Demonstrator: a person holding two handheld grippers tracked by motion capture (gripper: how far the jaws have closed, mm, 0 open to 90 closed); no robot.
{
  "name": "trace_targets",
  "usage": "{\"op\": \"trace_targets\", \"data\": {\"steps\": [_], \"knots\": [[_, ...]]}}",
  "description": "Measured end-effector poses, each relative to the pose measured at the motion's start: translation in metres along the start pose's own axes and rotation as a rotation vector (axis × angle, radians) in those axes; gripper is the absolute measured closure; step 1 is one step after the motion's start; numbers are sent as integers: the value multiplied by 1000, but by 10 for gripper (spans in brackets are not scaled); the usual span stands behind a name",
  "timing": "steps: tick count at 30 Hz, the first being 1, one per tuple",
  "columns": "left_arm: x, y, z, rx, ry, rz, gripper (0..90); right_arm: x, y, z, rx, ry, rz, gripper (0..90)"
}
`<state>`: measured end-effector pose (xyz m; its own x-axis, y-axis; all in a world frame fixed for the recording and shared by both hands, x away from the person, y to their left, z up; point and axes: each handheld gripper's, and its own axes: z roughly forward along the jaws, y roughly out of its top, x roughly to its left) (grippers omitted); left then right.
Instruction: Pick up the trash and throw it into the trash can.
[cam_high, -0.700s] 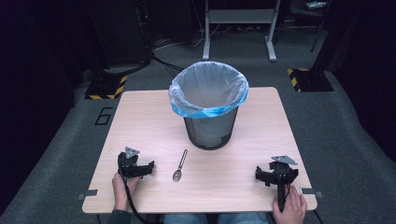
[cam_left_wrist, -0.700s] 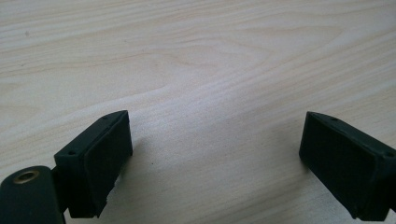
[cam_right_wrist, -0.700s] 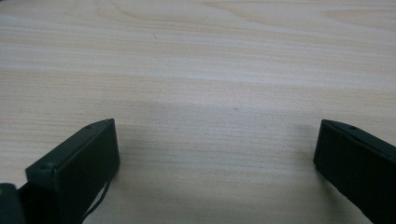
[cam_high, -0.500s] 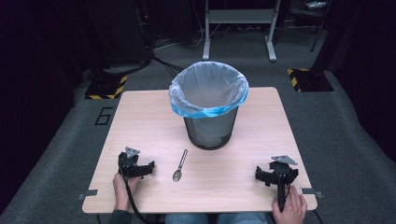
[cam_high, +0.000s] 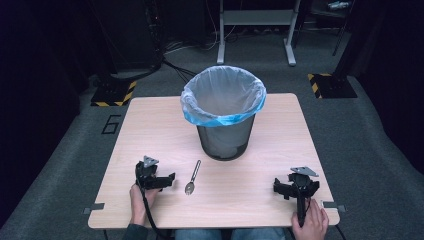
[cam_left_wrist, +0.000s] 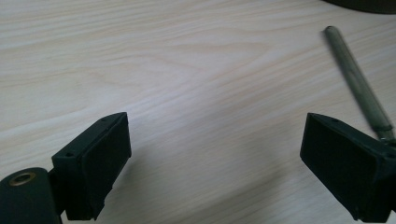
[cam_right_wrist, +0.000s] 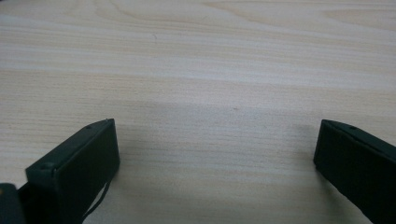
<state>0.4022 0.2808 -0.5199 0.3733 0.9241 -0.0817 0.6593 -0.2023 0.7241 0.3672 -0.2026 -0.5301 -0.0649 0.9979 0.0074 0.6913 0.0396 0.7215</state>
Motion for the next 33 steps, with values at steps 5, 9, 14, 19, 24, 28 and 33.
{"op": "trace_targets", "data": {"steps": [5,9,14,19,24,28,33], "knots": [[-11,4,4,8,-36,15,92,0,0,0,0,-1,2,0],[-22,8,8,11,-75,25,99,0,0,0,0,-1,0,0],[-31,12,13,19,-94,52,124,0,0,0,0,0,0,0],[-43,17,20,27,-108,67,123,0,0,0,0,-1,1,0],[-55,21,27,39,-99,91,119,0,0,0,0,0,0,0],[-62,24,32,58,-101,109,110,0,0,0,0,-1,1,0],[-74,27,38,76,-79,156,162,0,0,0,-1,0,-1,0]]}}
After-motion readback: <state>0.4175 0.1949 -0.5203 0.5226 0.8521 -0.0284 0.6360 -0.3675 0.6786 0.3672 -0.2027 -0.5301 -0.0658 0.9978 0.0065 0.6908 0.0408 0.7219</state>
